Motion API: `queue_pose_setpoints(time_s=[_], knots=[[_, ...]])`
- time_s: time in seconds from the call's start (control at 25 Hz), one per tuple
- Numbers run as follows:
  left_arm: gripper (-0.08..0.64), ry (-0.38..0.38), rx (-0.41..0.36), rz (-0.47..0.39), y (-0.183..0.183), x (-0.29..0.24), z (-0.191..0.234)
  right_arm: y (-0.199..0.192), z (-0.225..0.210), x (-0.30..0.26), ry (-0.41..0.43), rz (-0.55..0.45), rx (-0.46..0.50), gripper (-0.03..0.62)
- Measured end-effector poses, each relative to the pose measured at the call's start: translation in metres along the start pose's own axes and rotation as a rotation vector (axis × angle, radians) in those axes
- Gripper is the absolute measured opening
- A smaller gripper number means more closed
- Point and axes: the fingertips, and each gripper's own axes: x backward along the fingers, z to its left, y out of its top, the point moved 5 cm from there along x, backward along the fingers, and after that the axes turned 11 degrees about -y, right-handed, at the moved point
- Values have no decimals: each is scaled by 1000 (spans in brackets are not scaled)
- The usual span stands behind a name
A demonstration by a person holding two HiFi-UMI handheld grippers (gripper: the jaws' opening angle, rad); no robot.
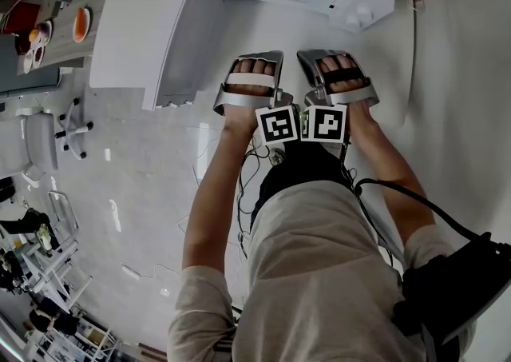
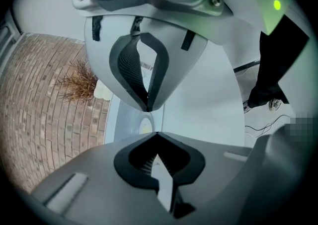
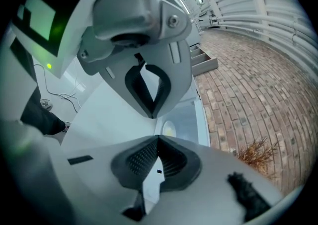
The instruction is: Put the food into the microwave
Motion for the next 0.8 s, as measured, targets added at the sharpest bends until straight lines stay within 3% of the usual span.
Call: queue_pose_setpoints(time_s=[0.36, 0.8], knots=[[6, 10, 5, -1, 0, 5, 1, 2, -6, 2, -37, -18, 13, 8], [6, 16, 11, -1, 1, 7, 5, 3, -4, 4, -18, -24, 26, 8]])
